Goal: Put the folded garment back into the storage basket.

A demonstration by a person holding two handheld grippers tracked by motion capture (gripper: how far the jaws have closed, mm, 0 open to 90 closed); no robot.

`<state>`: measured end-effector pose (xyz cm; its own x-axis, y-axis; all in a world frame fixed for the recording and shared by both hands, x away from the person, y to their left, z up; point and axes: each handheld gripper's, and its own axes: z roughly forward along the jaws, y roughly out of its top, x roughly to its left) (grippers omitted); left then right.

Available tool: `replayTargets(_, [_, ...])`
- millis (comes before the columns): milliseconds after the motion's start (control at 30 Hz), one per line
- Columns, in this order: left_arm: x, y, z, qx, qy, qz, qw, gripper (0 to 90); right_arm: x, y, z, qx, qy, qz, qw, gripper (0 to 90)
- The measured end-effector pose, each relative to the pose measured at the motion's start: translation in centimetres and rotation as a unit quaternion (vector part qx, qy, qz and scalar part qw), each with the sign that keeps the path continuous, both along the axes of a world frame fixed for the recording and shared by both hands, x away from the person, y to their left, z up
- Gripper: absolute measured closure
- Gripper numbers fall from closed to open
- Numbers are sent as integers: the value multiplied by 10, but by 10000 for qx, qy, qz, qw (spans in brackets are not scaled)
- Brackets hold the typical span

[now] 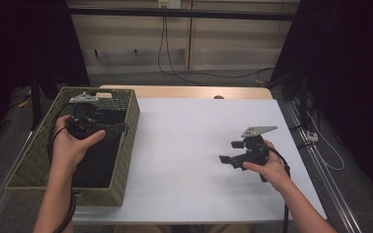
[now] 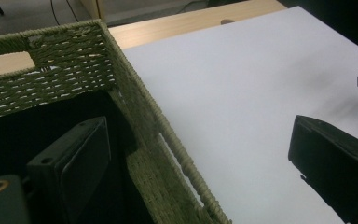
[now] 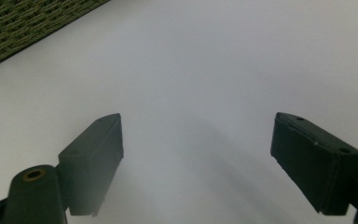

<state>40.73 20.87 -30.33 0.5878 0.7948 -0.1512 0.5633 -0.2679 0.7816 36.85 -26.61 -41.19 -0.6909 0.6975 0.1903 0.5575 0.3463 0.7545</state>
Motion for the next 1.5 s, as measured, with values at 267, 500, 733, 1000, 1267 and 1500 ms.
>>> replayTargets(267, [-1,0,-5,-147,-121,-38,9998,53,-6,-6,-4,-23,26,-75,10000,163])
replayTargets(500, [-4,1,-8,-233,-194,-90,9995,51,-13,-12,-5,-21,26,-131,9999,163])
replayTargets(733, [-5,3,-10,-279,-278,-130,9991,47,-19,-19,-6,-3,9,-216,9998,162])
replayTargets(1000, [-6,6,-12,-482,-411,-109,9979,45,-24,-24,-7,-28,23,-253,9997,158])
replayTargets(1267, [-5,7,-12,-546,-479,-98,9973,45,-27,-27,-6,18,2,-283,9996,154])
replayTargets(1500, [-7,10,-12,-627,-523,-60,9966,45,-32,-29,-9,6,30,-279,9996,150])
